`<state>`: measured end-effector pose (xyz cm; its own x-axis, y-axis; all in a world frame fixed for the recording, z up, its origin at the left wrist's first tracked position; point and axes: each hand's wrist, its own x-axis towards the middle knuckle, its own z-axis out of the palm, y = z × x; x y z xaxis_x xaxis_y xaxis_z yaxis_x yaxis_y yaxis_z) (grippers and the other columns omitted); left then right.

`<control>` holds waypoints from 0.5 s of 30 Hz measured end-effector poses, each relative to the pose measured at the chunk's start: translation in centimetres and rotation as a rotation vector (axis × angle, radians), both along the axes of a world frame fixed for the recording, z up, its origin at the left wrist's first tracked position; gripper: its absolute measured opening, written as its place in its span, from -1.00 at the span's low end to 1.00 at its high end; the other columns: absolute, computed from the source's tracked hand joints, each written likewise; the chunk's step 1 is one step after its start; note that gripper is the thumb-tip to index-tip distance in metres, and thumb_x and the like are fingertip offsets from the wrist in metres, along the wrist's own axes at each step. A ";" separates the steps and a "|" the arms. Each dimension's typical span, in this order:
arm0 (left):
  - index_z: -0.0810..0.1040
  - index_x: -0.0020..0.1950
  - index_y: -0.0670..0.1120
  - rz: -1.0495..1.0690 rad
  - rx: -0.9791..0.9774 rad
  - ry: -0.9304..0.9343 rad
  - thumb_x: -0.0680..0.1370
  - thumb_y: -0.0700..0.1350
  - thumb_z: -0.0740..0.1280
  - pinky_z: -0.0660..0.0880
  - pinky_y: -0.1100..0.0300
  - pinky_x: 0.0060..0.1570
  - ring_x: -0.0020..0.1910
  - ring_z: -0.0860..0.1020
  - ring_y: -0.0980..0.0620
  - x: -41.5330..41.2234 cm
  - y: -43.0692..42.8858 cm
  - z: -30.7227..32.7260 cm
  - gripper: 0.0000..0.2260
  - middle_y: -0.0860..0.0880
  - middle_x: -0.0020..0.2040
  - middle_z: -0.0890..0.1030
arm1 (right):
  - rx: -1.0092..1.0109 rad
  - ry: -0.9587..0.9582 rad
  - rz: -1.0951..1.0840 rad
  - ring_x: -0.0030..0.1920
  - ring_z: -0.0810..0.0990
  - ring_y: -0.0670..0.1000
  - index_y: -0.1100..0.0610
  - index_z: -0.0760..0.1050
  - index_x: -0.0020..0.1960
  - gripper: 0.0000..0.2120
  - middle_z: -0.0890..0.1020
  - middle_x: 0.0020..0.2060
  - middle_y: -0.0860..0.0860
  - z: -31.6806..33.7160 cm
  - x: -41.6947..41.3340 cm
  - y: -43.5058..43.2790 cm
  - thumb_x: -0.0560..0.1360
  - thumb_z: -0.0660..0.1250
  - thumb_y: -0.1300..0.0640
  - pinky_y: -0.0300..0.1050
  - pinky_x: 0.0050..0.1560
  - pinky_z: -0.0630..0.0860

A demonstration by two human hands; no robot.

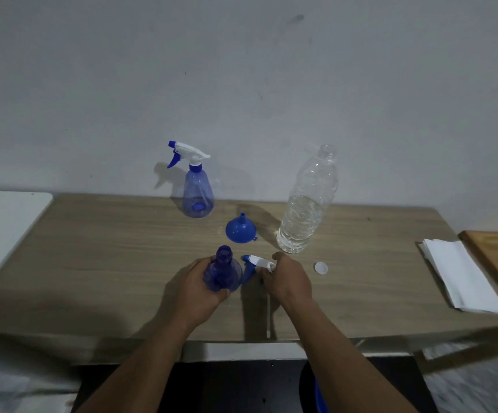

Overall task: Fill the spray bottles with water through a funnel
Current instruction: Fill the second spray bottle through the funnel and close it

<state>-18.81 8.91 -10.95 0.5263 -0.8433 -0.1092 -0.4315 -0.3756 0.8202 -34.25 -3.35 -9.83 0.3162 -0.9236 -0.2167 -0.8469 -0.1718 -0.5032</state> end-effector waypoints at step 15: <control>0.53 0.23 0.00 -0.013 -0.100 0.027 0.32 -0.24 0.58 0.40 0.52 -0.12 -0.04 0.54 0.35 0.3 -0.1 -0.9 -0.48 0.10 0.05 0.60 | 0.023 -0.097 0.141 0.22 0.56 0.19 0.13 0.28 0.45 -0.36 0.51 0.30 0.13 -1.4 8.6 -7.2 0.46 0.47 0.04 0.10 0.18 0.54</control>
